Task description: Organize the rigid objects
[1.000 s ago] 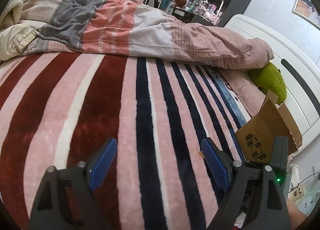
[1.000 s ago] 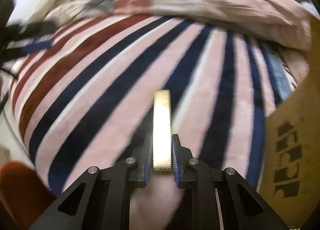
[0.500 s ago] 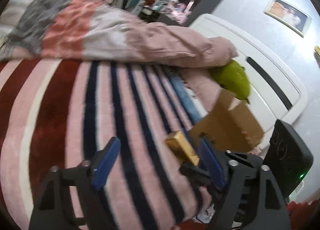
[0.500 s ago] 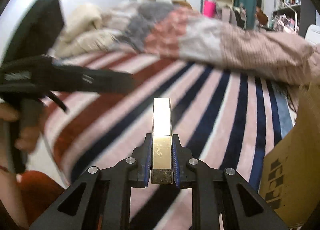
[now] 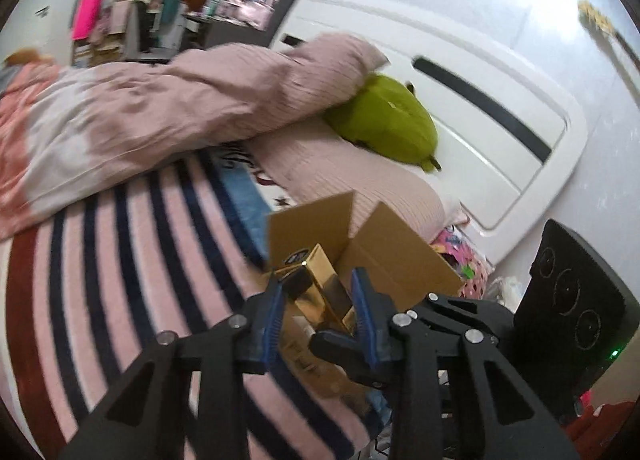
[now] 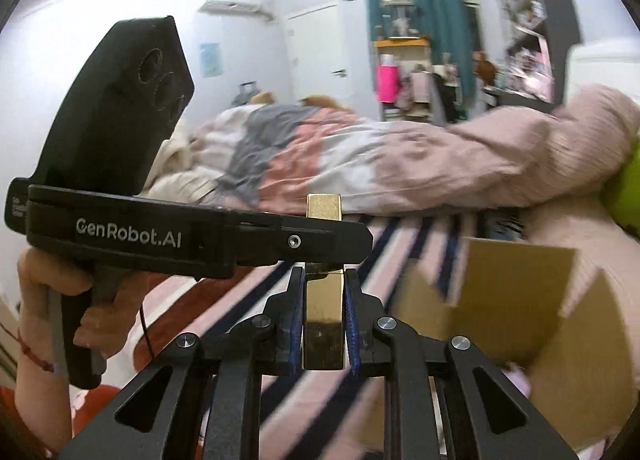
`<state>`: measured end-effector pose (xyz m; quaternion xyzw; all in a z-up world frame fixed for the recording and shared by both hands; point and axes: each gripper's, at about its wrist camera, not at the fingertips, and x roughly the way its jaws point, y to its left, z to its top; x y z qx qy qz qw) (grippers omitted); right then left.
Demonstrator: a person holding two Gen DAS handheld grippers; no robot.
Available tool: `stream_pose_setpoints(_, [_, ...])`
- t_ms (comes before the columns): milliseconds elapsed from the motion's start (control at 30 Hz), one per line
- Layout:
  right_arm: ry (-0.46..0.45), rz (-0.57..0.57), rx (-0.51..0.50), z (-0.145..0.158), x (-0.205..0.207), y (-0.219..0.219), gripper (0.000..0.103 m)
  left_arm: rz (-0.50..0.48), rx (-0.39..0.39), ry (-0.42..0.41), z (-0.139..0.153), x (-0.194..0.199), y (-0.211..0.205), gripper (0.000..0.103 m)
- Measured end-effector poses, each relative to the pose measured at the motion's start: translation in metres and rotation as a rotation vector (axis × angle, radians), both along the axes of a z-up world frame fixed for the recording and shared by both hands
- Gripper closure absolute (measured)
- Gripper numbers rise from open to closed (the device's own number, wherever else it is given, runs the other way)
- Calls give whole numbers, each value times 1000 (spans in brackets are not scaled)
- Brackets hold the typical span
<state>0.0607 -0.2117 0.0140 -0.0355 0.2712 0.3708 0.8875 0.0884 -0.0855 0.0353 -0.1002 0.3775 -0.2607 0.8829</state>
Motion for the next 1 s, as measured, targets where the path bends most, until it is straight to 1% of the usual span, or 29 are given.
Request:
stream_pose_setpoints(67, [14,-46,-22,-2,9,-20,90,-30,13,22,-5,12,-18,73])
stream_pose_setpoints(133, [36,-83,-52,-5,17,-34,90,-55,9,66,-16,27,-35,73])
stream_pose_setpoints(233, [76,-112,-83,-13,29,-48,90,-69,15,109,-29,40,-51,73])
stream_pose_setpoints(333, [123,-124,-111,-22,37,-57,90,-75,48,133,-39,49,-63,73])
stream_pose_setpoints(367, [131,-125,-125,-25,39,-59,90,-69,66,136,-41,50,-64,70])
stream_pose_setpoints(400, [132,-132,-141,-27,41,-60,89,-58,95,140,-43,51,-67,61])
stream_pose_setpoints(433, [127,-141,-151,-28,41,-60,89,-38,120,136,-43,52,-68,56])
stream_pose_setpoints(467, [132,-150,-161,-29,42,-61,89,-27,135,136,-44,53,-68,46])
stream_pose_setpoints(500, [138,-153,-158,-30,42,-63,89,-16,144,133,-44,52,-67,40])
stream_pose_setpoints(533, [145,-152,-152,-31,43,-66,89,-2,149,129,-44,51,-64,35])
stream_pose_setpoints(567, [153,-152,-146,-32,45,-68,88,14,151,122,-42,48,-61,27])
stream_pose_setpoints(600, [152,-154,-145,-33,46,-70,82,35,154,109,-39,45,-58,22])
stream_pose_setpoints(633, [149,-158,-142,-32,46,-72,78,54,158,96,-37,42,-55,21])
stream_pose_setpoints(667, [146,-157,-140,-32,46,-73,66,74,162,82,-33,39,-52,20])
stream_pose_setpoints(700, [136,-156,-137,-30,44,-74,58,96,166,63,-29,34,-48,19])
stream_pose_setpoints(733, [127,-155,-136,-29,43,-75,56,127,166,38,-23,26,-43,18])
stream_pose_setpoints(767, [113,-154,-134,-27,41,-75,50,148,166,23,-19,23,-39,13])
stream_pose_setpoints(800, [98,-155,-130,-24,39,-76,41,180,166,0,-14,16,-34,4])
stream_pose_setpoints(833, [82,-156,-124,-21,37,-77,37,222,170,-25,-8,8,-28,0])
stream_pose_setpoints(867, [58,-155,-112,-16,33,-78,29,261,174,-49,-3,1,-23,1])
stream_pose_setpoints(900, [41,-159,-107,-13,31,-78,18,299,178,-75,3,-8,-17,0])
stream_pose_setpoints(967, [-24,-182,-111,-3,22,-78,5,370,184,-123,13,-25,-4,1])
stream_pose_setpoints(1000, [-51,-185,-113,1,18,-76,4,394,187,-139,17,-32,2,1])
